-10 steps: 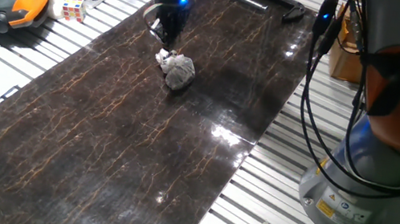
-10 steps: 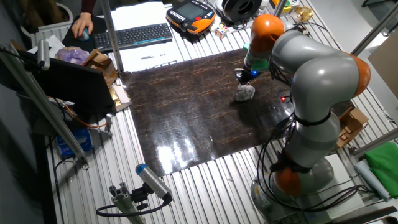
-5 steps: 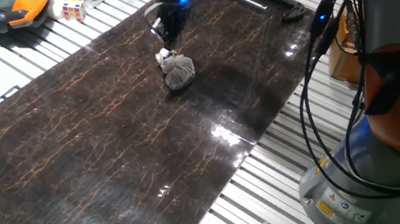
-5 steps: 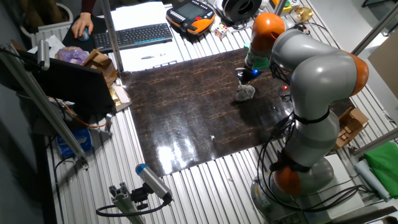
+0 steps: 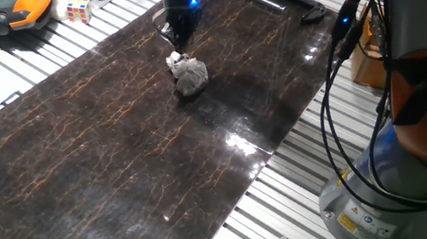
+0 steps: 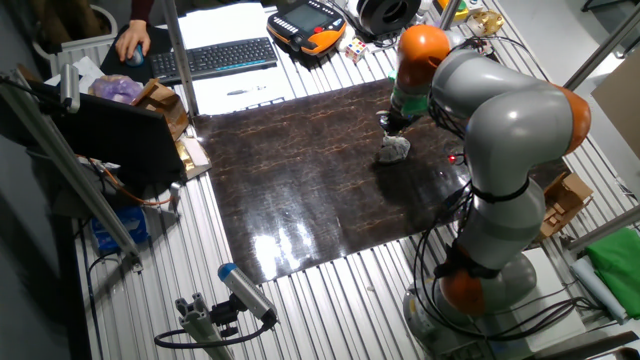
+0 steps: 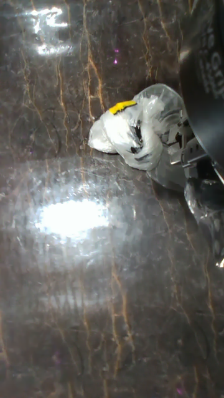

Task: Pick up a bag of things

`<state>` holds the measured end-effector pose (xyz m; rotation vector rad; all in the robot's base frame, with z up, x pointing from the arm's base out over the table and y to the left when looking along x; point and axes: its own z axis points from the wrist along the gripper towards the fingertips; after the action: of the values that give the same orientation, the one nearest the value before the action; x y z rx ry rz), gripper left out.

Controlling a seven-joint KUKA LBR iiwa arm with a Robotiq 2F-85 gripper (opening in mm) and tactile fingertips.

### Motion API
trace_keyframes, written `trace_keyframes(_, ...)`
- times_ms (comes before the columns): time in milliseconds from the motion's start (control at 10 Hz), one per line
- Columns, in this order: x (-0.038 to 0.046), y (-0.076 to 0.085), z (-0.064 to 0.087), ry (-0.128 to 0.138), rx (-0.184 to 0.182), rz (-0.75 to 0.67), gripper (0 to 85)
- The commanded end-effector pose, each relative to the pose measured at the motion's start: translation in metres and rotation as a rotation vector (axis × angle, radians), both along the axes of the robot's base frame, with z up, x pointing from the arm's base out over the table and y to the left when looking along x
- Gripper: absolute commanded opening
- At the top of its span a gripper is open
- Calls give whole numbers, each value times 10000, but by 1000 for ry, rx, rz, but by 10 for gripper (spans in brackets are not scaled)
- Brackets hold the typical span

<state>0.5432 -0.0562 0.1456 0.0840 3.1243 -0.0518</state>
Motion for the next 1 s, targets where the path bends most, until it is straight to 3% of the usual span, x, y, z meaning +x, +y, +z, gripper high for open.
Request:
trace_keyframes(0,-1,2,2,-2,1,15,7)
trace_keyframes(300,0,6,-1,-4,-30,44,10)
trace_keyframes(400,5,6,-8,-21,-44,34,203)
trace_keyframes(500,4,5,-14,-39,-54,6,463)
trace_keyframes(600,8,11,-24,-71,-56,-38,667)
trace_keyframes(700,17,19,-43,-80,-57,-74,813)
trace_keyframes(900,65,-2,-99,-80,-65,-78,850)
